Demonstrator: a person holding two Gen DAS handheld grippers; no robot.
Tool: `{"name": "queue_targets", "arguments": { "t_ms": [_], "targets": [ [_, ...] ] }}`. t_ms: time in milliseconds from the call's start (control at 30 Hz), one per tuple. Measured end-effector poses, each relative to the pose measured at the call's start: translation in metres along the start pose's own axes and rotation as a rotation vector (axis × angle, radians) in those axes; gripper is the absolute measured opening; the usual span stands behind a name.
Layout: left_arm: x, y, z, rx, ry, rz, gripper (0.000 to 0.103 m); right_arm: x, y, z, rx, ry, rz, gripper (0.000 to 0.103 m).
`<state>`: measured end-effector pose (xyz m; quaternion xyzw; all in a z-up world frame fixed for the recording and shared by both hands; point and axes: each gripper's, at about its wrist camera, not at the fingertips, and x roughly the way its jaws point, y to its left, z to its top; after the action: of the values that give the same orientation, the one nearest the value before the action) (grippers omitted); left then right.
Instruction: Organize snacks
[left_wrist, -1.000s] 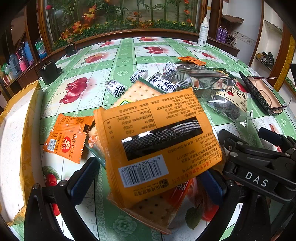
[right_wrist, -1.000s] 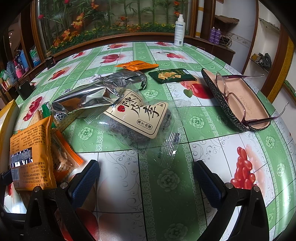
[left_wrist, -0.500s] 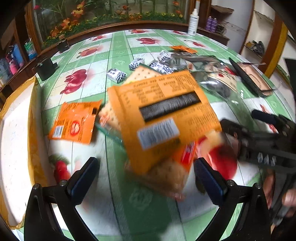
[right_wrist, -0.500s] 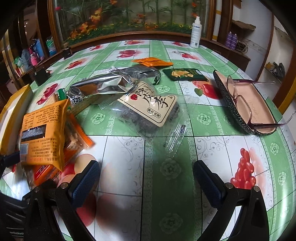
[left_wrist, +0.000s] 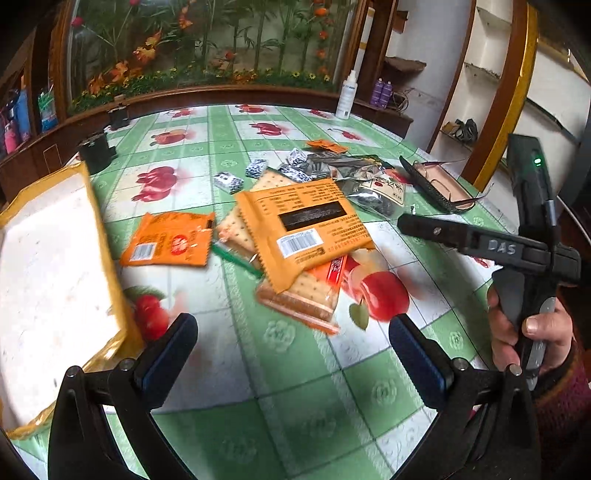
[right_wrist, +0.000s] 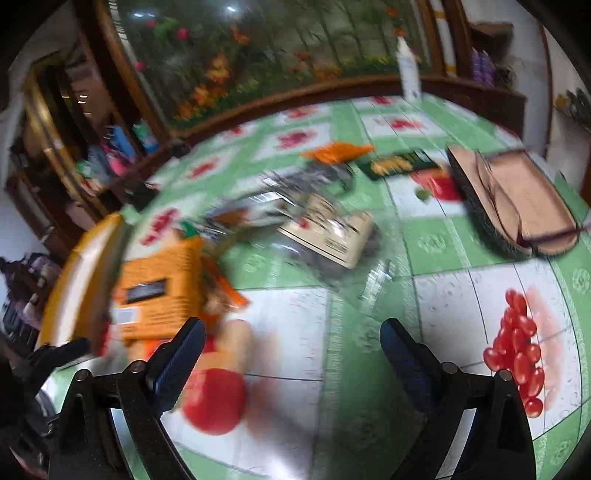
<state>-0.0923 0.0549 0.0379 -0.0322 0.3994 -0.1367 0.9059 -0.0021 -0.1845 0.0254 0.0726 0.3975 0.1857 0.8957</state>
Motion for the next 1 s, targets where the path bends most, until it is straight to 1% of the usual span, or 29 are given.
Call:
{"name": "queue_targets", "arguments": {
  "t_ms": [67,100,133,233,267,300,333,367,400,467,533,633,700,733,767,833,900,933,967,1000],
  "targets": [
    [-0.007,0.007,-0.002,-0.018,-0.010,0.006,0.103,-0.006,0.021,0.007,-0.072,-0.010,0.060,0.096],
    [-0.008,0.008,-0.002,-0.027,-0.015,0.012,0.103,-0.007,0.029,0.011,-0.095,-0.006,0.079,0.094],
    [-0.010,0.010,-0.002,-0.035,-0.020,0.015,0.103,-0.008,0.045,0.019,-0.144,-0.008,0.106,0.091],
    [-0.010,0.015,-0.003,-0.057,-0.014,0.020,0.103,0.001,0.083,0.040,-0.244,0.011,0.137,0.091],
    [-0.011,0.016,-0.004,-0.063,-0.011,0.024,0.103,0.006,0.092,0.047,-0.262,0.021,0.145,0.090],
    [-0.011,0.017,-0.005,-0.065,-0.010,0.024,0.103,0.017,0.104,0.055,-0.284,0.038,0.137,0.086],
    [-0.012,0.016,-0.006,-0.064,-0.009,0.024,0.103,0.029,0.112,0.060,-0.303,0.060,0.116,0.071],
    [-0.014,0.016,-0.007,-0.061,-0.010,0.027,0.103,0.035,0.117,0.062,-0.311,0.080,0.105,0.059],
    [-0.015,0.016,-0.007,-0.056,-0.012,0.031,0.103,0.052,0.122,0.065,-0.310,0.119,0.104,0.058],
    [-0.020,0.014,-0.009,-0.035,-0.021,0.050,0.103,0.070,0.118,0.067,-0.280,0.177,0.116,0.057],
    [-0.023,0.015,-0.011,-0.023,-0.028,0.064,0.103,0.078,0.113,0.062,-0.255,0.208,0.118,0.057],
    [-0.024,0.019,-0.012,-0.019,-0.026,0.073,0.103,0.061,0.101,0.045,-0.247,0.243,0.140,0.057],
    [-0.023,0.022,-0.012,-0.030,-0.024,0.062,0.103,0.047,0.093,0.026,-0.253,0.276,0.145,0.060],
    [-0.023,0.023,-0.011,-0.035,-0.024,0.052,0.103,0.036,0.086,0.015,-0.251,0.291,0.180,0.063],
    [-0.021,0.024,-0.010,-0.037,-0.025,0.043,0.103,0.027,0.081,0.008,-0.255,0.311,0.196,0.063],
    [-0.019,0.021,-0.010,-0.033,-0.022,0.040,0.103,0.013,0.075,-0.010,-0.296,0.336,0.217,0.063],
    [-0.017,0.018,-0.009,-0.025,-0.021,0.040,0.103,-0.001,0.073,-0.017,-0.326,0.334,0.245,0.064],
    [-0.017,0.017,-0.009,-0.023,-0.021,0.039,0.103,-0.006,0.073,-0.018,-0.336,0.320,0.247,0.072],
    [-0.018,0.015,-0.008,-0.022,-0.021,0.041,0.103,-0.013,0.075,-0.016,-0.355,0.282,0.233,0.084],
    [-0.019,0.015,-0.008,-0.022,-0.023,0.043,0.103,-0.017,0.077,-0.014,-0.367,0.250,0.220,0.090]
  ]
}}
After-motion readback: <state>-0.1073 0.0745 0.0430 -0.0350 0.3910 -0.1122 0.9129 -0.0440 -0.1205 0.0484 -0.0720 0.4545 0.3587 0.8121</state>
